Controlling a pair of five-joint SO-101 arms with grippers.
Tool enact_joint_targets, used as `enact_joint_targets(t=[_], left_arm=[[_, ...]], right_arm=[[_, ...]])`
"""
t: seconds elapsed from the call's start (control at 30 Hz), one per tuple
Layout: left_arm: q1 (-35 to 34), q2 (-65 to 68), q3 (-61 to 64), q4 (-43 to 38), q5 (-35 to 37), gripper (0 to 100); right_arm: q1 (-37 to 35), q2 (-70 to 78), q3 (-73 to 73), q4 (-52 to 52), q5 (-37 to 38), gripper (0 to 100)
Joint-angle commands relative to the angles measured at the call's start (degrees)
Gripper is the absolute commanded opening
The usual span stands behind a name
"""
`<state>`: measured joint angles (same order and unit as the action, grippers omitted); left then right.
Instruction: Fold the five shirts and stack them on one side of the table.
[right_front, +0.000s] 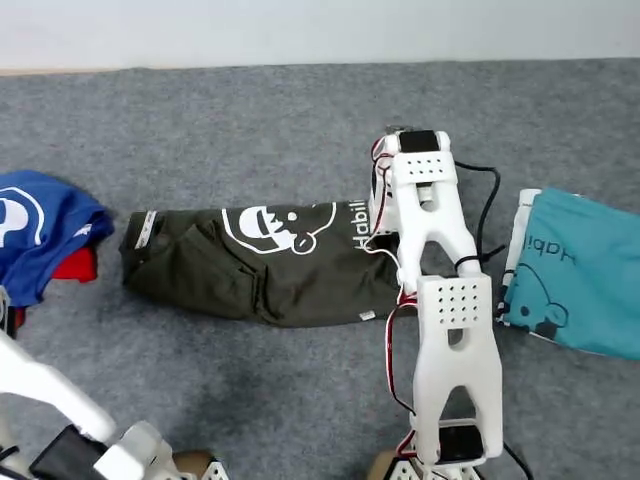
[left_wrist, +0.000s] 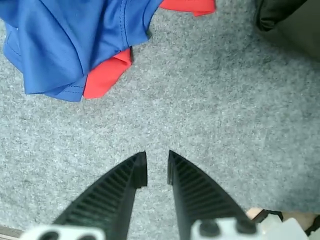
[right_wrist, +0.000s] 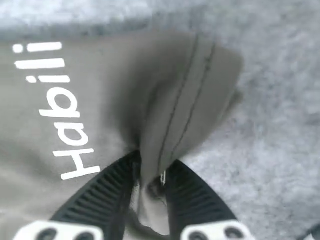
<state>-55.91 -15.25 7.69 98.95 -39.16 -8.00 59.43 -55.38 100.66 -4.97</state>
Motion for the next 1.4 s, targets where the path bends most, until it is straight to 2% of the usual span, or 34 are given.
enact_joint_targets(t=[0.0,0.27,0.4,0.5,0.73,0.97,1.17,1.37], left_arm=[[0.44,-0.18,-0.75,0.00,0.09,8],[0.44,-0.18,-0.75,0.00,0.09,8],[0.44,-0.18,-0.75,-0.09,0.09,8],[0.53,-0.18,-0.75,-0.18,0.09,8],[0.53,-0.18,-2.15,0.18,0.09,8],[1.41,-3.78,-4.44,-0.18,0.09,8],[2.64,-7.21,-4.35,0.09,0.09,8],[2.64,-8.97,-4.26,0.26,0.18,8]], right_arm=[[4.26,-0.48,-3.43,2.15,3.16,1.0],[16.40,-0.48,-7.03,2.15,12.48,1.0],[16.48,-2.15,-8.00,2.33,14.95,1.0],[12.09,-6.55,-4.75,2.33,16.53,1.0],[-3.91,-17.01,5.89,2.24,16.18,1.0],[-17.19,-20.79,6.33,1.36,13.89,1.0],[-23.69,-20.79,6.33,-3.82,12.31,1.0],[-27.12,-20.70,6.33,-9.36,12.48,1.0]])
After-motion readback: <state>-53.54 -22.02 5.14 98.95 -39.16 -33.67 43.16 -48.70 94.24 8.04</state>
